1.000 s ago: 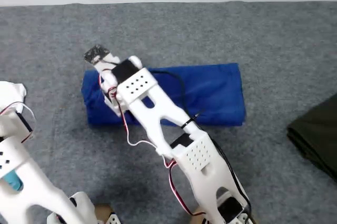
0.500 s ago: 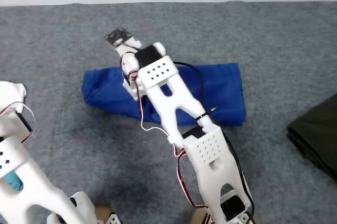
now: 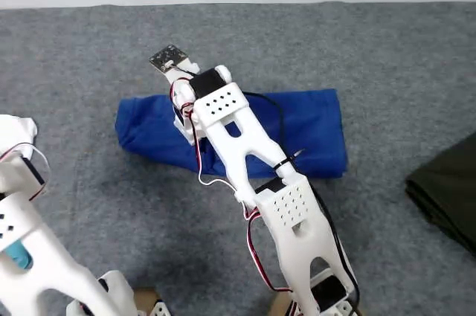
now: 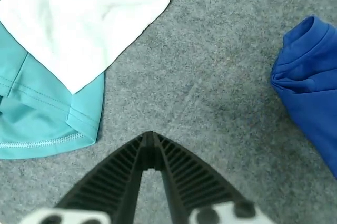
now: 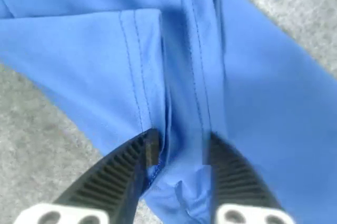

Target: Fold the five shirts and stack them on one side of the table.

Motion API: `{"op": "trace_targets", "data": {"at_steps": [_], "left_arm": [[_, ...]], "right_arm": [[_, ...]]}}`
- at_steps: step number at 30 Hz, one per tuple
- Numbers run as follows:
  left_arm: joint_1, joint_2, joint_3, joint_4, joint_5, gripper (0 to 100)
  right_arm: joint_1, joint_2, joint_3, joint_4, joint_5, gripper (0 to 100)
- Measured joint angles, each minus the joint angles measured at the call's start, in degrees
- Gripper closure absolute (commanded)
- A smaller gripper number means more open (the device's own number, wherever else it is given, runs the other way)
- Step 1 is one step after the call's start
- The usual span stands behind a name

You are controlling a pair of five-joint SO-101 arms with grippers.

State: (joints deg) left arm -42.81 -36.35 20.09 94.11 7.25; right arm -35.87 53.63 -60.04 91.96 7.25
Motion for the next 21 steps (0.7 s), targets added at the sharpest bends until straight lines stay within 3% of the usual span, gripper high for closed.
{"op": "trace_targets", "data": {"at_steps": [7, 12, 21], "left_arm": [[0.0, 0.0, 0.0, 0.0, 0.0, 100], [0.0, 0.0, 0.0, 0.0, 0.0, 100], [0.0, 0.0, 0.0, 0.0, 0.0, 100]], "right_arm": [[-0.1, -0.2, -12.7, 7.3, 0.0, 78.2], [-1.1, -0.4, -15.8, 8.4, 0.0, 99.8], [-4.7, -1.5, -9.5, 8.4, 0.0, 99.0]]}}
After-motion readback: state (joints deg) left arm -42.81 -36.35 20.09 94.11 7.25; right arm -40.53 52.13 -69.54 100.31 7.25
